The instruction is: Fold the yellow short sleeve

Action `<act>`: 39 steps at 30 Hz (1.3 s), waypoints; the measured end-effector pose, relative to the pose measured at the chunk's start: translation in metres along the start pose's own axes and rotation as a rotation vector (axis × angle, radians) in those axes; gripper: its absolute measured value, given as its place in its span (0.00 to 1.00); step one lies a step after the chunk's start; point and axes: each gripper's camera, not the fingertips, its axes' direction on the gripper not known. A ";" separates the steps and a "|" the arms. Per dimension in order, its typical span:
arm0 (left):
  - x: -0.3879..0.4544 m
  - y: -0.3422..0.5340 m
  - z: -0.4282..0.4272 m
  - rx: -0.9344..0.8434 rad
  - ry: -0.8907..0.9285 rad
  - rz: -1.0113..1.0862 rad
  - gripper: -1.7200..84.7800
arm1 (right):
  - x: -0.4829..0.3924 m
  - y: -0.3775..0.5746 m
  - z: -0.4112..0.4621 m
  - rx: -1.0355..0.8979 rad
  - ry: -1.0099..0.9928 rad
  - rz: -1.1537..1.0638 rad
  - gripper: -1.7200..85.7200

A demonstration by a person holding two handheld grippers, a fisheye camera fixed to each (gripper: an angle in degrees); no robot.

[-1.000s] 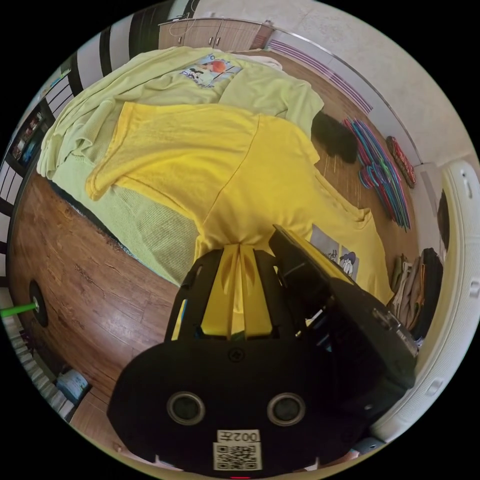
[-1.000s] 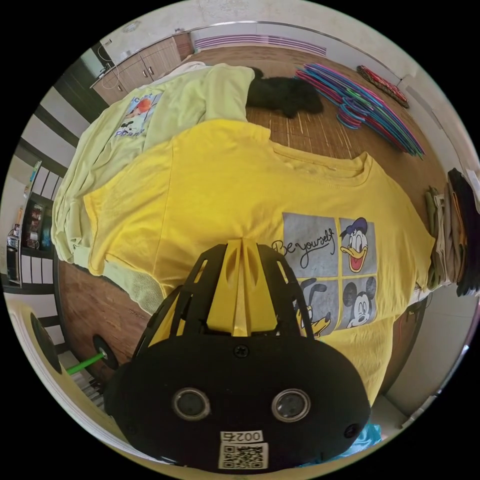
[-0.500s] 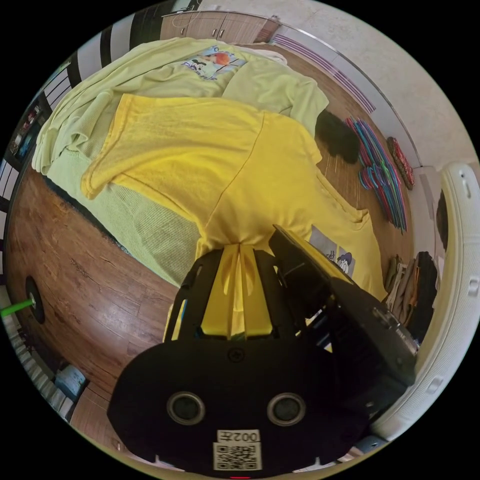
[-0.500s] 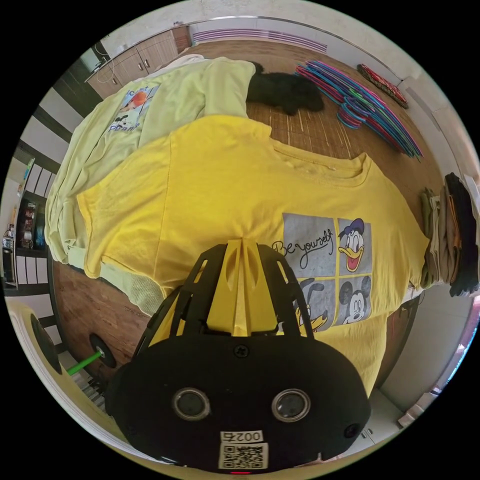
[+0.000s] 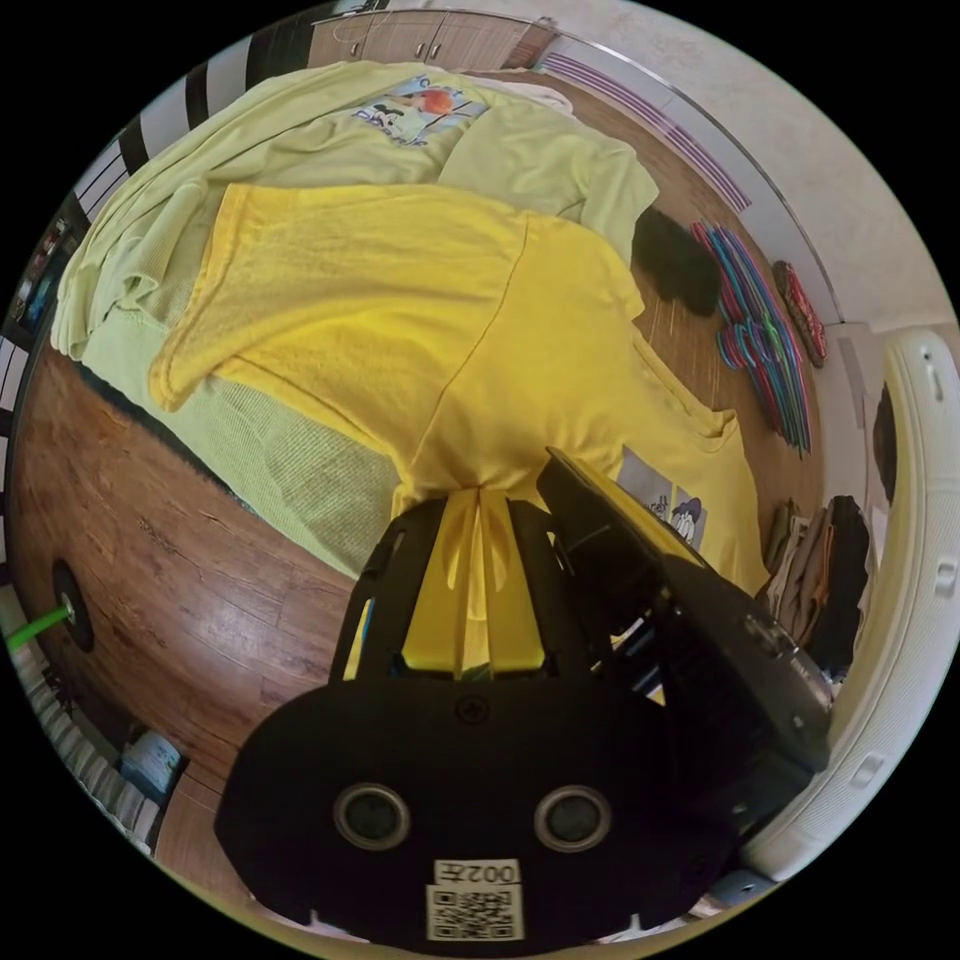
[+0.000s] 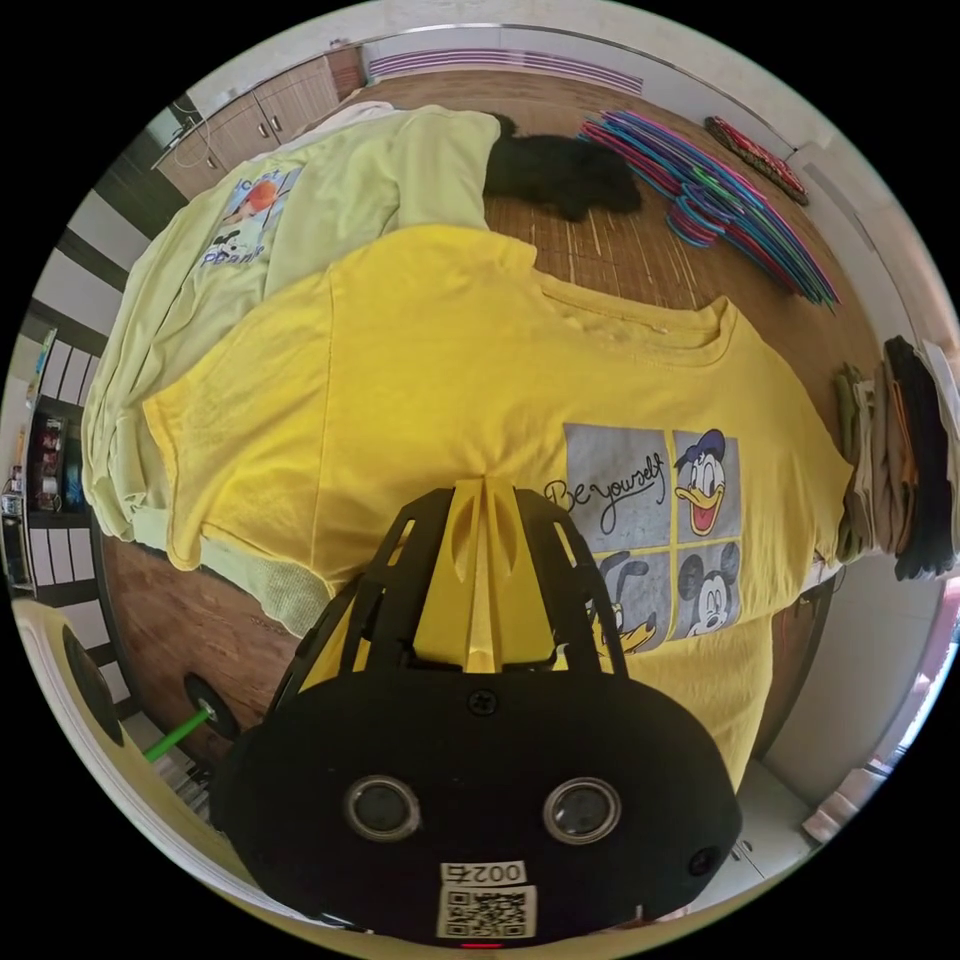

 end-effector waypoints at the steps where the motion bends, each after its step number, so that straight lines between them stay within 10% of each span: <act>1: 0.001 0.000 0.000 -0.001 -0.001 0.001 0.01 | 0.001 0.000 0.000 -0.002 -0.002 0.003 0.01; 39: 0.046 0.013 -0.020 0.084 -0.107 0.020 0.01 | 0.038 0.019 0.018 0.047 -0.120 -0.006 0.01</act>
